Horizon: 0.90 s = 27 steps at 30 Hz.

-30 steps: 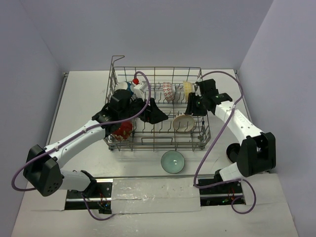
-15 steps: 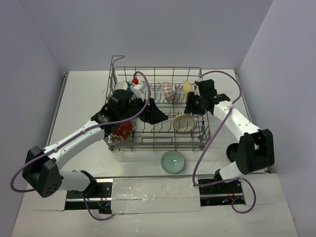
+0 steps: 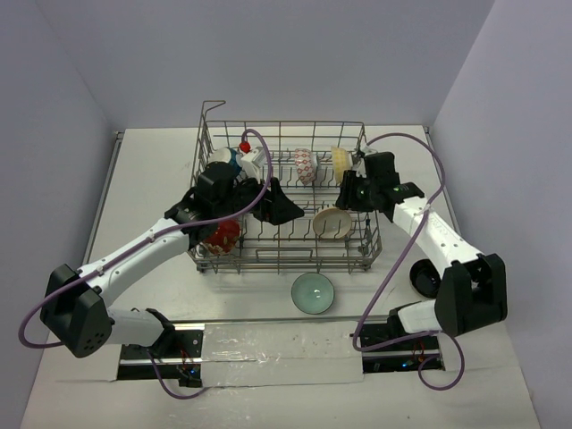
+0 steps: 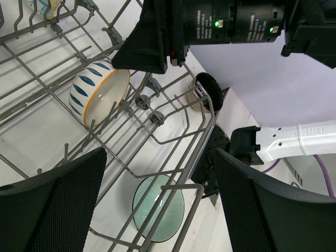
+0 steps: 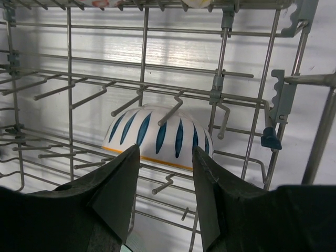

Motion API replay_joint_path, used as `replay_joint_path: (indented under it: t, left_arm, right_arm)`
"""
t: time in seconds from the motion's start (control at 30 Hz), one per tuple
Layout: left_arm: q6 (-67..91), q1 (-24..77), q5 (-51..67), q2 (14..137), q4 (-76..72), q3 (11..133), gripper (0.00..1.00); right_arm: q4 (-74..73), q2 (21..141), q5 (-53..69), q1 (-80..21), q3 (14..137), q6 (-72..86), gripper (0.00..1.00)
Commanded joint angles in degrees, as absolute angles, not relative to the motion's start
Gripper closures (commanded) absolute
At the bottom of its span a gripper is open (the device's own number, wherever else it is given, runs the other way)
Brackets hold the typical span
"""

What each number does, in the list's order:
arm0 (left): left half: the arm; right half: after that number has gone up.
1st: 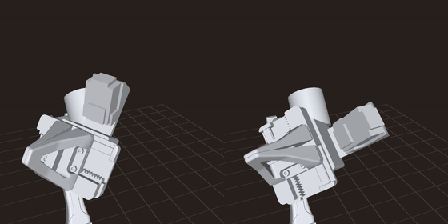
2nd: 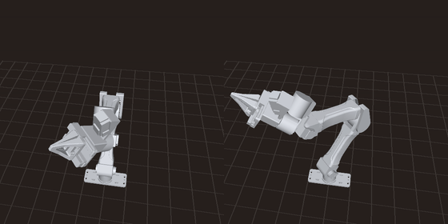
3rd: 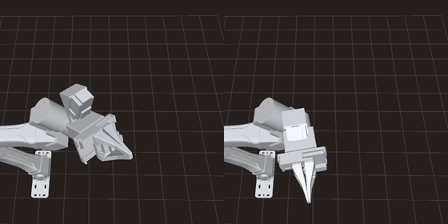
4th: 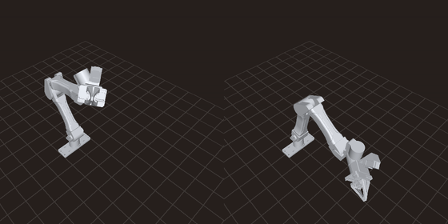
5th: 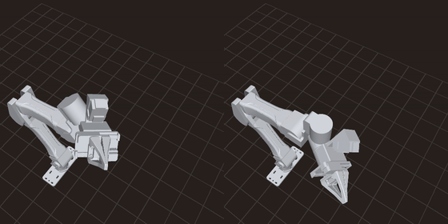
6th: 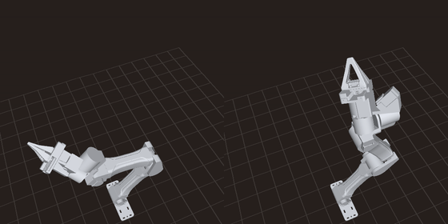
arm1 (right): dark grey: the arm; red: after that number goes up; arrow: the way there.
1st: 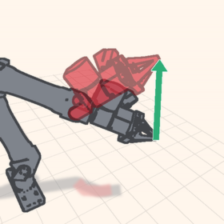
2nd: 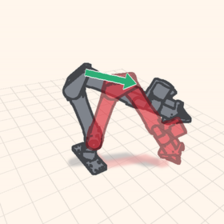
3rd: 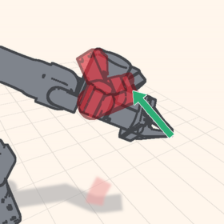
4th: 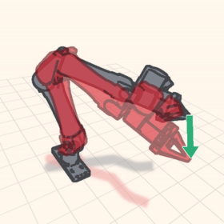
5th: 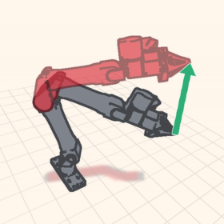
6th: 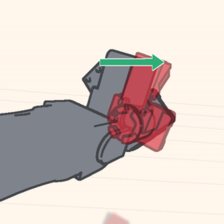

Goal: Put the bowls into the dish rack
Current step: Pick up the bowl from the dish rack.

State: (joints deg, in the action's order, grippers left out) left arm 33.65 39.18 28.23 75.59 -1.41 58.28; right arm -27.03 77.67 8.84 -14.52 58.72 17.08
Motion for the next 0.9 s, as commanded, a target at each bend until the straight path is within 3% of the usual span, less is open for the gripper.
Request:
replay_joint_path:
  t: [0.0, 0.47, 0.87]
  left_arm:
    - [32.52, 39.02, 28.83, 74.62, -3.52, 58.18, 0.12]
    - [32.43, 39.02, 28.83, 75.32, -3.25, 58.27, 0.12]
    - [32.7, 39.02, 28.74, 75.59, -3.96, 57.83, 0.12]
  right_arm:
    - [-23.82, 75.67, 9.32, -15.12, 56.87, 17.14, 0.48]
    - [-23.2, 83.14, 6.95, -15.47, 58.09, 16.52, 0.48]
    - [-21.27, 79.55, 7.39, -15.47, 57.92, 17.84, 0.47]
